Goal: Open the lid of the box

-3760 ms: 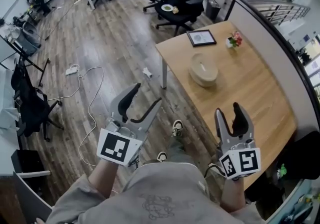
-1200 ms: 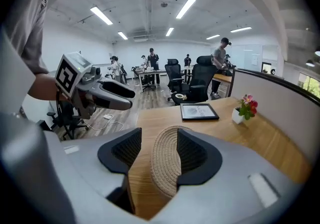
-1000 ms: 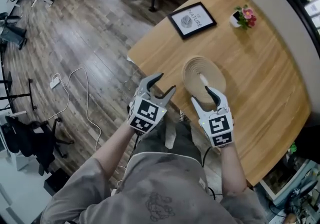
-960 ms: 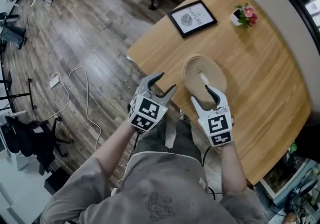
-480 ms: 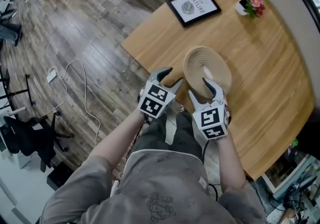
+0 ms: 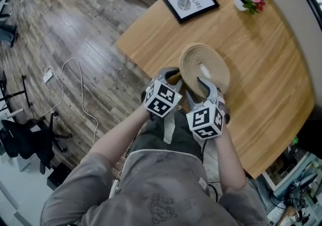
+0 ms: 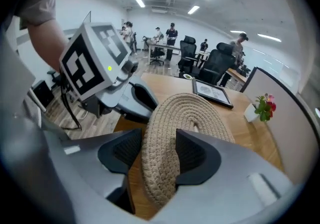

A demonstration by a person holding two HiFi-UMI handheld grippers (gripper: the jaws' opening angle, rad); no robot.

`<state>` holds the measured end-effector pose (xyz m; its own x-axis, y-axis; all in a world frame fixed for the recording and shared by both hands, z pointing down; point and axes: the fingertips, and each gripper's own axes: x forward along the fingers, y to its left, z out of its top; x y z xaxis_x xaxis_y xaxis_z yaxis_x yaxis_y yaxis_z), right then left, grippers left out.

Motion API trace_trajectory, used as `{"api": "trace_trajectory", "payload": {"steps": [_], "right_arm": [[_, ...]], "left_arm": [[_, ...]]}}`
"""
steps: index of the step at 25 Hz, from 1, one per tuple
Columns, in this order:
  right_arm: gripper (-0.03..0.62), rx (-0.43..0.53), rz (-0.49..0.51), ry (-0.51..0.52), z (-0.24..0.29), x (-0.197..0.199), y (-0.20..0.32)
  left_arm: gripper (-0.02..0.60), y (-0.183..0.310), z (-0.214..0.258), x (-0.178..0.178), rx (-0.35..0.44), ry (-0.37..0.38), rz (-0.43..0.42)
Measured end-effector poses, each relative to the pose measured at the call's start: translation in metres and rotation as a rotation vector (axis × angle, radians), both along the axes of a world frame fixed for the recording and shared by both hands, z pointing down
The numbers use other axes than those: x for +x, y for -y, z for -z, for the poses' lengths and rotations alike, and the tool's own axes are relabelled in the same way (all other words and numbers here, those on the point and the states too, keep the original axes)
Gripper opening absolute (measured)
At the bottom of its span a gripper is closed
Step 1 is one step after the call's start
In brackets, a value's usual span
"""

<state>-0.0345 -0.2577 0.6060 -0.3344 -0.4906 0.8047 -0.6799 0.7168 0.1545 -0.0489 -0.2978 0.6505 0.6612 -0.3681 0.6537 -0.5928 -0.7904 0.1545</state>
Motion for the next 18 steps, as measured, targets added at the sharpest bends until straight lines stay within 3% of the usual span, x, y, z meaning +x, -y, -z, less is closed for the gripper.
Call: {"api": "trace_trajectory", "payload": {"steps": [2,8,14,18], "right_arm": [[0.224,0.027,0.043,-0.065,-0.005,-0.001,-0.001],[0.209,0.087,0.055,-0.128,-0.008,0.0,-0.001],[0.195,0.063,0.046,-0.077,-0.003,0.0,-0.004],[0.175,0.056,-0.001,0.037,0.014,0.002,0.001]], "left_arm": [[0.011,0.002,-0.002,0.002,0.028,0.01,0.0],[0.009,0.001,-0.003,0.004,0.023,0.008,-0.039],[0.006,-0.002,-0.002,0.004,0.054,0.041,-0.039],[0.005,-0.002,-0.004,0.004,0.047,0.039,-0.038]]}}
